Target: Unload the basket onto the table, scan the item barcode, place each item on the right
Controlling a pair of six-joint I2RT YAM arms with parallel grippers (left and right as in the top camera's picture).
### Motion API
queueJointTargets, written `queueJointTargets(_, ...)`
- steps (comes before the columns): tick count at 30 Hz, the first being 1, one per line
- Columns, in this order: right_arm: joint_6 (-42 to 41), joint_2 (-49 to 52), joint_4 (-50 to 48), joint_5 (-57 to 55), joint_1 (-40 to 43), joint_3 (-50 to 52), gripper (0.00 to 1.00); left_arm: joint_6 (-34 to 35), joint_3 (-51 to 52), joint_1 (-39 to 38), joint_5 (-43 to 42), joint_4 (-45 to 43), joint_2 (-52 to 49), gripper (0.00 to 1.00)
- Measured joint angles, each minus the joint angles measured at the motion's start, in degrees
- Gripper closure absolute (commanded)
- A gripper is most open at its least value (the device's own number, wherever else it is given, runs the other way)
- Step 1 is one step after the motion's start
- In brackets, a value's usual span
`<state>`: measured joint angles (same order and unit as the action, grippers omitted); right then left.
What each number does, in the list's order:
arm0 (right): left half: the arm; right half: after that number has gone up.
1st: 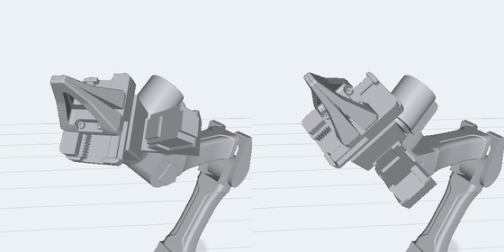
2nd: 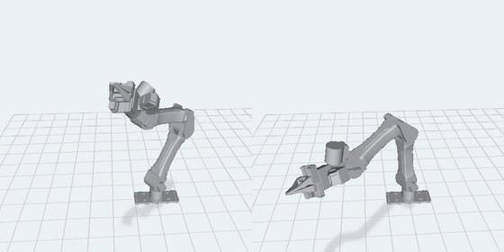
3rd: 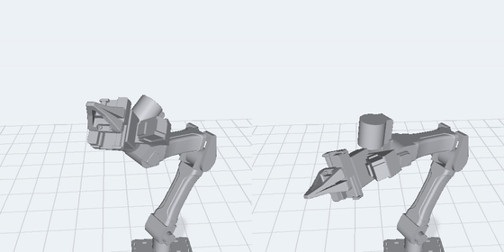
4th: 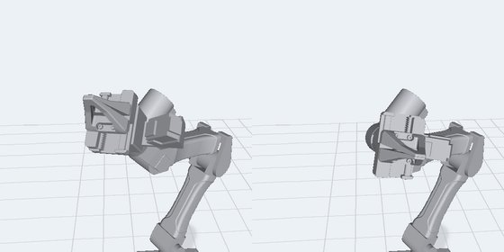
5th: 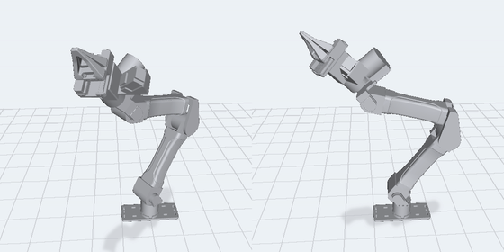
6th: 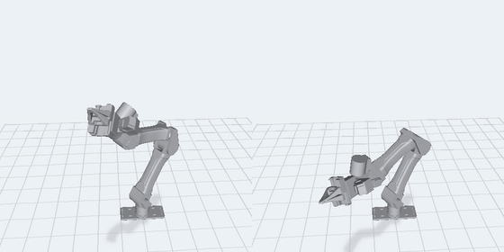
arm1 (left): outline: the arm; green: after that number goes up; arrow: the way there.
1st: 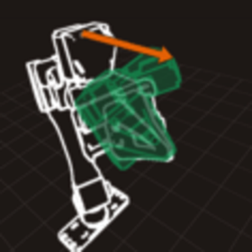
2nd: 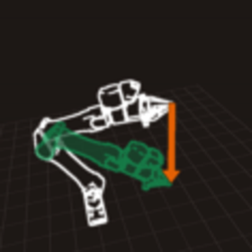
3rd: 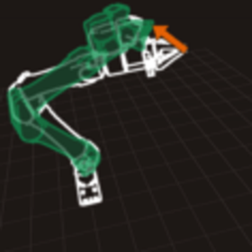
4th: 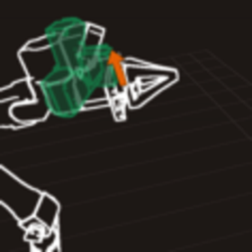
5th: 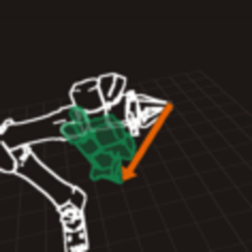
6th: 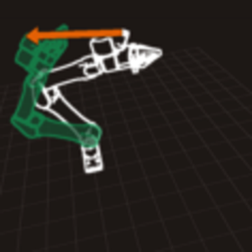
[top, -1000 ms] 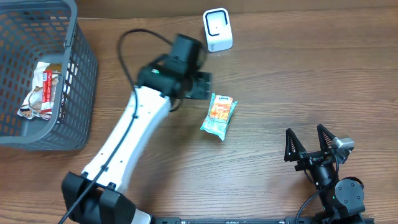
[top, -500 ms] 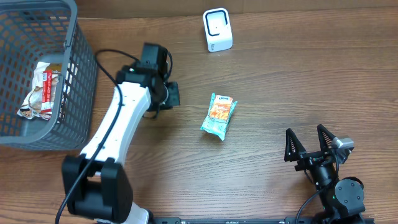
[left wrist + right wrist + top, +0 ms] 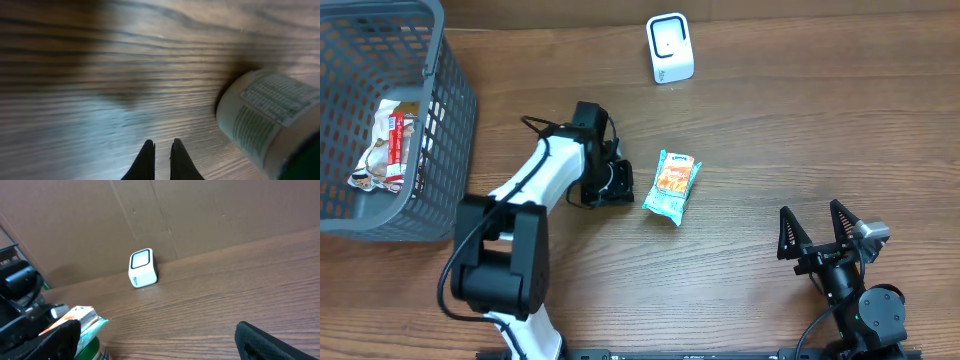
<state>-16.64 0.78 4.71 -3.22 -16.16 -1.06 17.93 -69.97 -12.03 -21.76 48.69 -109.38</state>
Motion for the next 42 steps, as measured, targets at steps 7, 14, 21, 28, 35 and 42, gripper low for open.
queueJointTargets(7, 0.0, 0.0, 0.0, 0.0, 0.0, 0.0, 0.0, 0.2, 0.3, -0.7, -5.5, -3.3, -1.4, 0.96)
queueJointTargets(14, 0.0, 0.0, 0.0, 0.0, 0.0, 0.0, 0.0, 1.7, 0.3, -1.0, -8.1, -4.3, -1.4, 0.96)
queueJointTargets(21, 0.0, 0.0, 0.0, 0.0, 0.0, 0.0, 0.0, 1.9, 0.3, -3.5, -8.5, -4.2, -1.4, 0.96)
queueJointTargets(28, 0.0, 0.0, 0.0, 0.0, 0.0, 0.0, 0.0, 1.9, 0.3, -4.9, -8.7, -4.2, -1.4, 0.96)
queueJointTargets(35, 0.0, 0.0, 0.0, 0.0, 0.0, 0.0, 0.0, 1.9, 0.3, -5.2, -8.7, -4.5, -1.4, 0.96)
queueJointTargets(42, 0.0, 0.0, 0.0, 0.0, 0.0, 0.0, 0.0, 1.9, 0.3, -7.2, -8.7, -6.1, -1.4, 0.96)
